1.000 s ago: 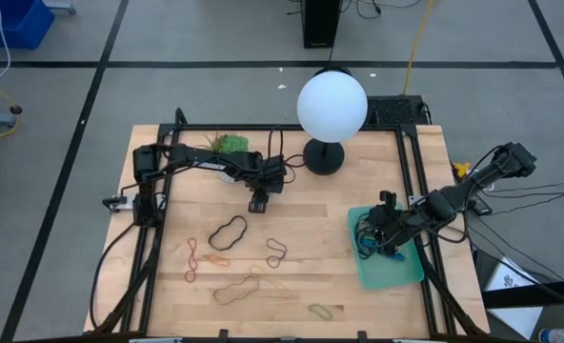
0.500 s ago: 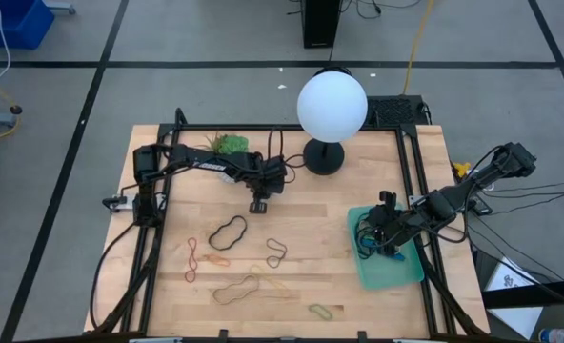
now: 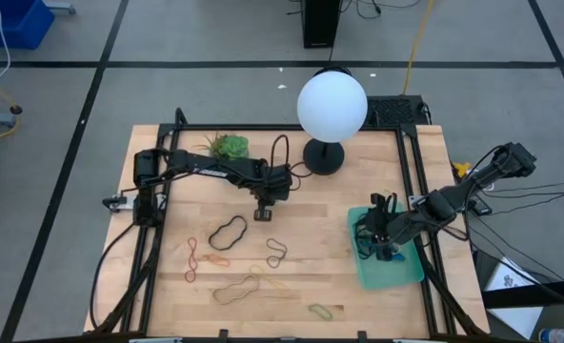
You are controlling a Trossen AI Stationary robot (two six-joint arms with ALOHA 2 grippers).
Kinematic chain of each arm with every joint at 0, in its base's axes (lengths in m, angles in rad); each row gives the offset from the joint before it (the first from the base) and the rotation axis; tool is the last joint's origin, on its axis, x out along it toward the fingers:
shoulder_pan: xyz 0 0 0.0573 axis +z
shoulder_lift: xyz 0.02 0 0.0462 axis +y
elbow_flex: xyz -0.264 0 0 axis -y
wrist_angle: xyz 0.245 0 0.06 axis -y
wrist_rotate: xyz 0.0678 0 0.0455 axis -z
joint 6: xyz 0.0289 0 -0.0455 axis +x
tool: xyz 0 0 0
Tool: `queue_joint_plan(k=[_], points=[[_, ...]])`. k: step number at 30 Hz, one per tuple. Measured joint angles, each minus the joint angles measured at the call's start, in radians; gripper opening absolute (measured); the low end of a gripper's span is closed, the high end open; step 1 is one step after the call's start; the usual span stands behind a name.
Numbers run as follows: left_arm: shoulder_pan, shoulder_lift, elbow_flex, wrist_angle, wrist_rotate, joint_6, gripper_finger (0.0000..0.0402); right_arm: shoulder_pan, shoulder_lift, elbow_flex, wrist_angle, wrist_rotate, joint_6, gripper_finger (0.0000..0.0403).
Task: Pick and place rubber bands into bin
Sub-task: Put the blue rubber band into the bin
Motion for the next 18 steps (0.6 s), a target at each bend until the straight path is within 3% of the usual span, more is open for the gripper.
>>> queue_joint_plan(k=[13,18], points=[[-0.139,-0.003,0.272,0.011,0.000,-0.014,0.0003,0.000,0.000,0.000,0.144,0.004,-0.222,0.0155],[-0.188,-0.005,0.314,0.112,0.000,-0.018,0.0003,0.000,0.038,0.000,0.247,0.091,-0.356,0.0152]])
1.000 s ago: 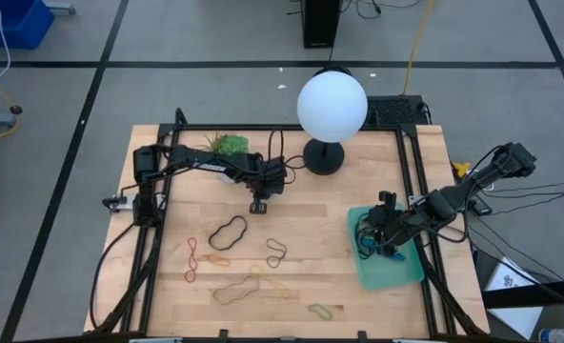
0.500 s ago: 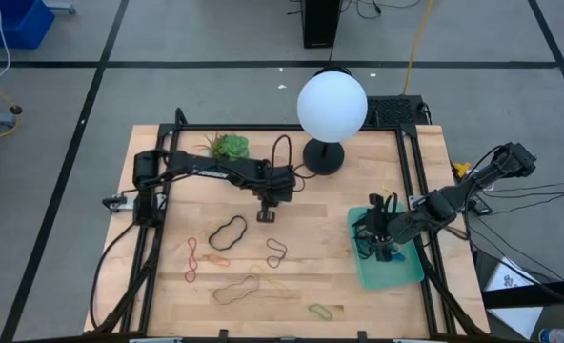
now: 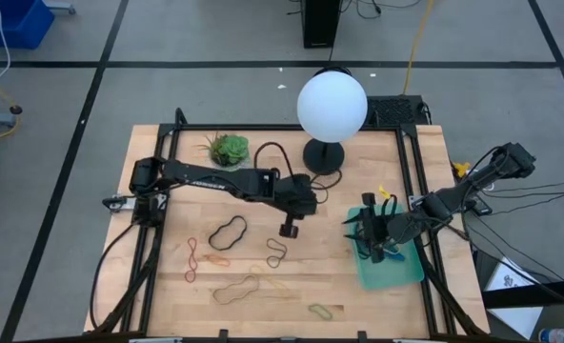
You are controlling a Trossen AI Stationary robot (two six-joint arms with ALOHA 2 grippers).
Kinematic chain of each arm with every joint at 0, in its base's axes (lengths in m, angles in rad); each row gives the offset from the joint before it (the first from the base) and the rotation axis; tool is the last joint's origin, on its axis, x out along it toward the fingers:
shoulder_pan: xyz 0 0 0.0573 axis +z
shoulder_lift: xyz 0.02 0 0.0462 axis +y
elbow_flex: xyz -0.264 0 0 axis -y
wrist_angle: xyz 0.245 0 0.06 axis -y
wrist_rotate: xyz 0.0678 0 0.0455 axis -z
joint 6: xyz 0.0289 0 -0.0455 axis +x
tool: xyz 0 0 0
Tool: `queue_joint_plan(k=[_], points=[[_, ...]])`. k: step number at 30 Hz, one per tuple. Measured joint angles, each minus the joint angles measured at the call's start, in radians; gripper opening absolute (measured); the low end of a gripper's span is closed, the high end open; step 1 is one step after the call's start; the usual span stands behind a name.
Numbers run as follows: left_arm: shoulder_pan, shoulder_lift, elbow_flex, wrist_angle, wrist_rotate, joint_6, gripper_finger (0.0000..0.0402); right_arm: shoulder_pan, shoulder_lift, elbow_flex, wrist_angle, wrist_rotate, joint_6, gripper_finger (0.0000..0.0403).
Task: Pick and place rubber bands into bin
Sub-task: Put the blue rubber band into the bin
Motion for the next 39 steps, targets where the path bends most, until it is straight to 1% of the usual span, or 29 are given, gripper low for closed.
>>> queue_joint_plan(k=[4,11,16,19,21,25,29,39], points=[[-0.032,0.000,0.000,0.060,0.000,0.007,0.0006,-0.001,0.065,0.000,0.065,0.048,-0.091,0.0144],[-0.068,0.000,0.000,0.094,0.000,0.031,0.0006,-0.001,0.207,0.000,0.249,0.045,-0.228,0.0135],[-0.084,0.000,0.000,0.088,0.000,0.031,0.0004,-0.001,0.300,0.000,0.387,0.045,-0.329,0.0135],[-0.093,0.000,0.000,0.082,0.000,0.018,0.0006,-0.001,0.336,0.000,0.426,0.049,-0.380,0.0134],[-0.101,0.000,0.000,0.070,0.000,0.008,0.0008,-0.001,0.348,0.000,0.431,0.055,-0.403,0.0134],[-0.117,0.000,0.000,0.040,0.001,-0.001,0.0003,-0.001,0.354,0.000,0.433,0.125,-0.411,0.0134],[-0.129,0.000,0.000,0.033,0.001,-0.022,0.0009,-0.006,0.354,-0.001,0.444,0.125,-0.417,0.0134],[-0.144,0.000,0.000,0.049,0.001,-0.018,0.0005,-0.019,0.354,-0.001,0.458,0.116,-0.415,0.0134]])
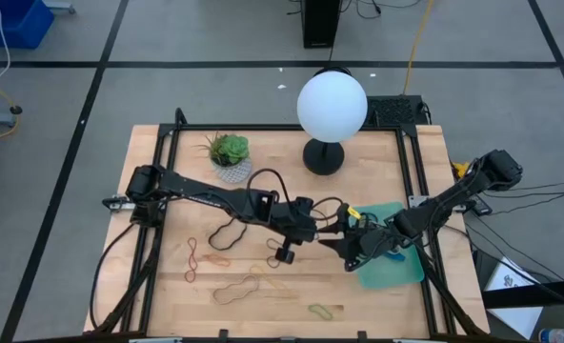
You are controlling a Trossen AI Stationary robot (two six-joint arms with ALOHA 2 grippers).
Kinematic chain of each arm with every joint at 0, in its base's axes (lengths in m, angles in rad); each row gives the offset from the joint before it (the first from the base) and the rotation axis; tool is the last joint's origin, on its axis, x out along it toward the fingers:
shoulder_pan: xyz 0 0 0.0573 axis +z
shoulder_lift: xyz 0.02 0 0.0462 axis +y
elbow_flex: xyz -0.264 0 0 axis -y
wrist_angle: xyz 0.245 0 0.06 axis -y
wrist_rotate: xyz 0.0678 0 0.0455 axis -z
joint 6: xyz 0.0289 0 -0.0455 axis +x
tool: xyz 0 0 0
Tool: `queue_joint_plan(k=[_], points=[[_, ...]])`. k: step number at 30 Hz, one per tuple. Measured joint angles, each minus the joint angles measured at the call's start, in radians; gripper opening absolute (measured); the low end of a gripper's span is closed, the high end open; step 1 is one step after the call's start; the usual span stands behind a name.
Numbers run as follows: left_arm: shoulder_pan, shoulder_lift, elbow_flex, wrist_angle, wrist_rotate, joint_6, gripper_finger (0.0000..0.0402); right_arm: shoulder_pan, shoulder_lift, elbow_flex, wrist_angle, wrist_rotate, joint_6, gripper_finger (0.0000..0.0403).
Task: Pick and place rubber bands into bin
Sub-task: Put the blue rubber band into the bin
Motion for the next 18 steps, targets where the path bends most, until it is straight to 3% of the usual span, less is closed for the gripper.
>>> queue_joint_plan(k=[7,18], points=[[-0.002,0.000,0.000,0.025,0.000,0.000,0.0008,-0.001,0.000,0.000,0.000,-0.097,0.000,0.0118],[-0.002,0.000,0.000,0.024,0.000,0.000,0.0004,-0.001,0.000,0.000,0.000,-0.097,-0.006,0.0007]])
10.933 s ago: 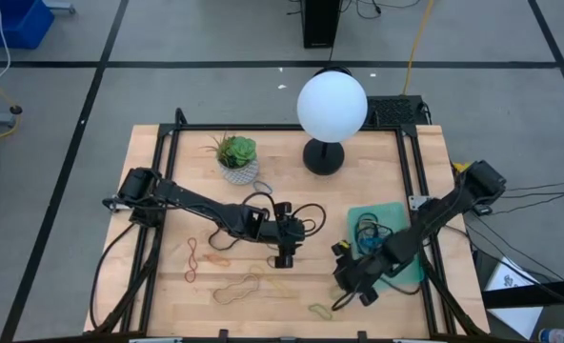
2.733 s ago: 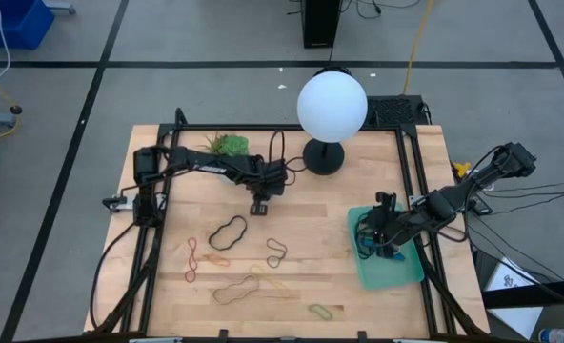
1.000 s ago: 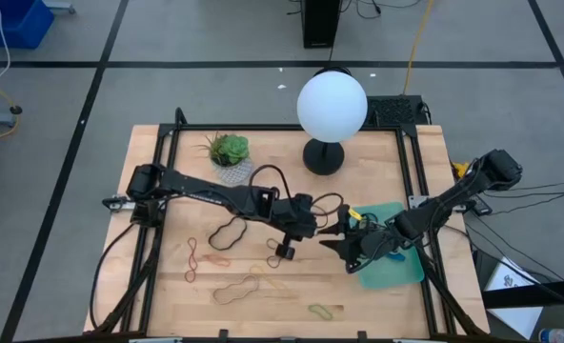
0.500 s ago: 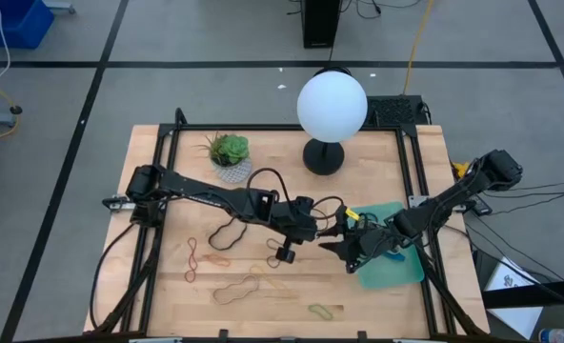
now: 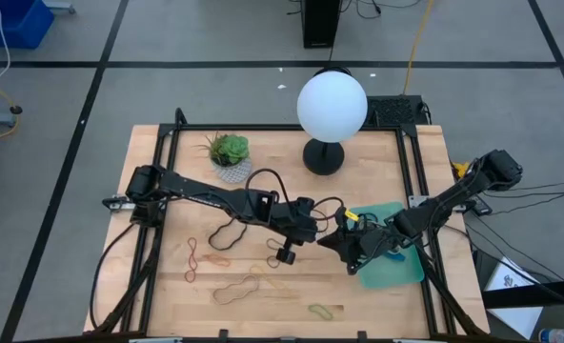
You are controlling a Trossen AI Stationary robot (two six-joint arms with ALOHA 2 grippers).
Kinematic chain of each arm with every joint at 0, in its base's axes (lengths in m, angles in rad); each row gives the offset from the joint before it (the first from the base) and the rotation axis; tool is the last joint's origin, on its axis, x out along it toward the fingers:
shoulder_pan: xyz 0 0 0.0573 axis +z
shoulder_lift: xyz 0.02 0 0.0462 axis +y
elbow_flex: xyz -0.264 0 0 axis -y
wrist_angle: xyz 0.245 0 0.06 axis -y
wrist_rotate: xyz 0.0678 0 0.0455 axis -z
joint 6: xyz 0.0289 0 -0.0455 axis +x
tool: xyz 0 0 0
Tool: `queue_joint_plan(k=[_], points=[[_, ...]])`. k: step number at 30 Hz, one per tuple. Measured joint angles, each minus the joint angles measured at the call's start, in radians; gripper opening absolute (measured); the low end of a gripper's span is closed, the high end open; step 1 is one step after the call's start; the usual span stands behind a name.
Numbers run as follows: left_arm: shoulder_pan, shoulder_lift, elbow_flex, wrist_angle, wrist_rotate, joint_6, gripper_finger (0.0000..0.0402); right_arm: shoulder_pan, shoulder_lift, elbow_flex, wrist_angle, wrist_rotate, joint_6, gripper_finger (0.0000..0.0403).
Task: Pick and place rubber bands into bin
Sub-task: Put the blue rubber band into the bin
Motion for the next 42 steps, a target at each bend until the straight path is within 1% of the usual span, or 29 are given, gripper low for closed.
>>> queue_joint_plan(k=[2,9,13,18,20,23,27,30,33,37,42], points=[[0.000,0.000,0.000,0.000,0.000,0.000,0.0006,0.000,0.000,0.000,0.000,0.001,0.001,0.0006],[0.000,0.000,0.000,-0.001,-0.001,-0.025,0.0042,0.000,0.000,0.000,0.000,0.005,0.007,0.0002],[0.003,0.000,0.000,-0.003,-0.018,-0.034,0.0055,0.000,0.000,0.000,-0.001,0.053,0.007,0.0001],[0.010,0.000,0.000,-0.031,-0.037,-0.116,0.0073,0.000,0.000,0.000,-0.001,0.055,0.007,0.0001],[0.016,0.000,0.000,-0.063,-0.037,-0.151,0.0090,0.000,0.000,0.000,-0.001,0.055,0.007,0.0001],[0.025,0.000,0.000,-0.109,-0.036,-0.189,0.0130,0.000,-0.002,0.000,-0.002,0.057,0.007,0.0001],[0.041,0.000,0.000,-0.165,-0.037,-0.180,0.0181,0.000,-0.018,0.000,-0.026,0.058,0.023,0.0001],[0.055,0.000,0.000,-0.233,-0.037,-0.188,0.0205,0.000,-0.047,0.000,-0.073,0.058,0.080,0.0000],[0.069,0.000,0.000,-0.305,-0.037,-0.202,0.0218,0.000,-0.095,0.000,-0.164,0.057,0.156,0.0000],[0.086,0.001,-0.001,-0.387,-0.037,-0.218,0.0223,0.001,-0.175,0.000,-0.334,0.054,0.311,0.0000],[0.091,0.001,-0.001,-0.391,-0.037,-0.227,0.0223,0.011,-0.255,0.000,-0.565,0.044,0.543,0.0000]])
